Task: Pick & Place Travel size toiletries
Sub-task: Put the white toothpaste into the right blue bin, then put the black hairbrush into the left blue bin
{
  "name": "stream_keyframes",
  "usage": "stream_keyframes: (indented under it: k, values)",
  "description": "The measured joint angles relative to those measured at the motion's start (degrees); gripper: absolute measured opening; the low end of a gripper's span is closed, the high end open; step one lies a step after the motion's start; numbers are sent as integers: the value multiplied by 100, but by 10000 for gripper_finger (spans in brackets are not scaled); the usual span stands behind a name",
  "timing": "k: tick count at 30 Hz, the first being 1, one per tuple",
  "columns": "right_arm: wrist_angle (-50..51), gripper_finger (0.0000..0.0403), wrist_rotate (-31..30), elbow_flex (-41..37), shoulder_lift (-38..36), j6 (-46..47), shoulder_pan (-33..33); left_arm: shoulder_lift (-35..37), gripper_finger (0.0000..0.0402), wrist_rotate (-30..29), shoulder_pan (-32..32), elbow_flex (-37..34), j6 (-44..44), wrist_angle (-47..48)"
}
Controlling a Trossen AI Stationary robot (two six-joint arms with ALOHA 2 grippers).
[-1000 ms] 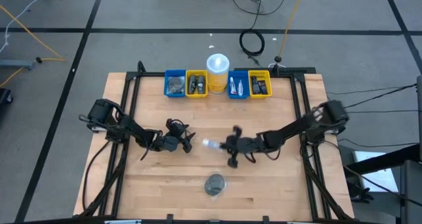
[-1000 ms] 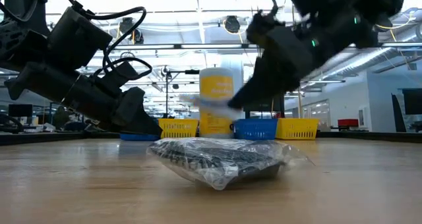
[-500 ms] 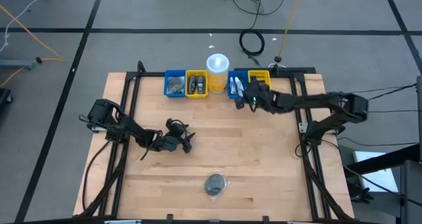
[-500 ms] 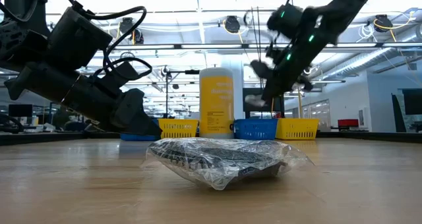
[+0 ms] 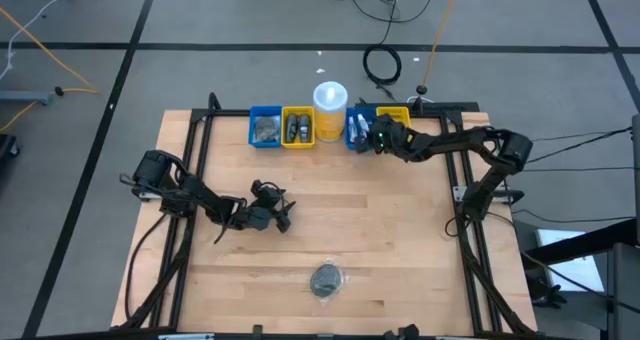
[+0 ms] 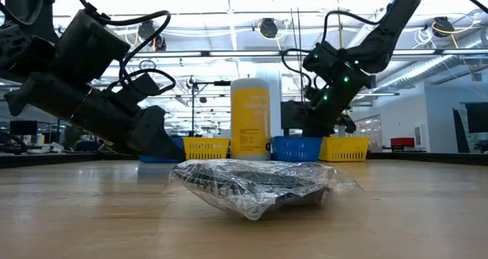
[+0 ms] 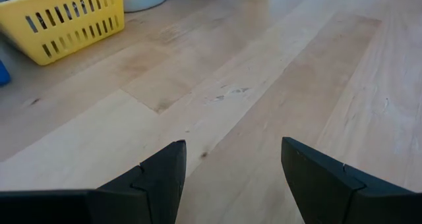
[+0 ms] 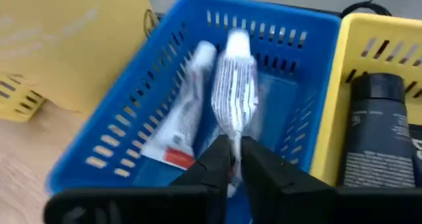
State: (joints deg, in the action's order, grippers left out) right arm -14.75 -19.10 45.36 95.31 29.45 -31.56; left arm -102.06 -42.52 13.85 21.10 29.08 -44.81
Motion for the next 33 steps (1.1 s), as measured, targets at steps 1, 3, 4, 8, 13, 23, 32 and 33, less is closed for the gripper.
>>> stream_keyframes:
  k: [1,3,4,8,13,23,32,33]
  values:
    - [-6,34,12,-8,31,26,-6,0,241,4,0,0,20,4]
    - [-60,51,10,-5,48,13,-4,0,241,2,0,0,62,15]
    - [-66,62,-3,-2,47,-9,2,0,241,4,0,0,63,17]
    - [-66,107,3,-8,-164,-225,29,0,241,7,0,0,68,23]
    - [-139,149,444,-4,-872,-838,252,0,241,9,0,0,111,17]
    - [-168,155,891,-124,-1661,-1731,2401,0,241,44,35,0,161,10]
    - [-2289,153,1604,-960,-621,-719,4496,0,241,48,39,5,181,-1]
    - [-2662,155,1613,-1016,-415,-646,4661,0,241,48,39,7,142,-30]
